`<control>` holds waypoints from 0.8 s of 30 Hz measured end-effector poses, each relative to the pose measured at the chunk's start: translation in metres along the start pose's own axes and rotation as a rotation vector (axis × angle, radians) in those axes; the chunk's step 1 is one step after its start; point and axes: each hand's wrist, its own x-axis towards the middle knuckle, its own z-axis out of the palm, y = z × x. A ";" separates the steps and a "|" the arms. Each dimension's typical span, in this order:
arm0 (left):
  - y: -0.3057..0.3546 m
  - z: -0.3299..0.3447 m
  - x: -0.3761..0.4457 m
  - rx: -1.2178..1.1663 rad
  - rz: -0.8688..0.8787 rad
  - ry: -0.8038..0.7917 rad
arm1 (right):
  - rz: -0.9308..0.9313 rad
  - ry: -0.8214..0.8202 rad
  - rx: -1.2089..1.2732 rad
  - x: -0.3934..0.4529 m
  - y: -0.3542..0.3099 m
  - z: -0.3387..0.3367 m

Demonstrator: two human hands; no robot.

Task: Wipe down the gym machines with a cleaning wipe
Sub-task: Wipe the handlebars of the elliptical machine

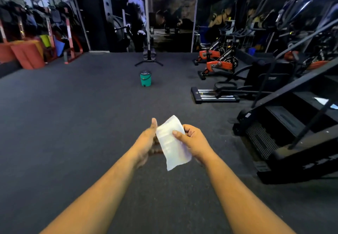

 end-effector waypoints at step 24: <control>0.181 0.035 0.538 0.224 0.388 -0.429 | -0.146 0.241 0.054 0.465 -0.018 -0.204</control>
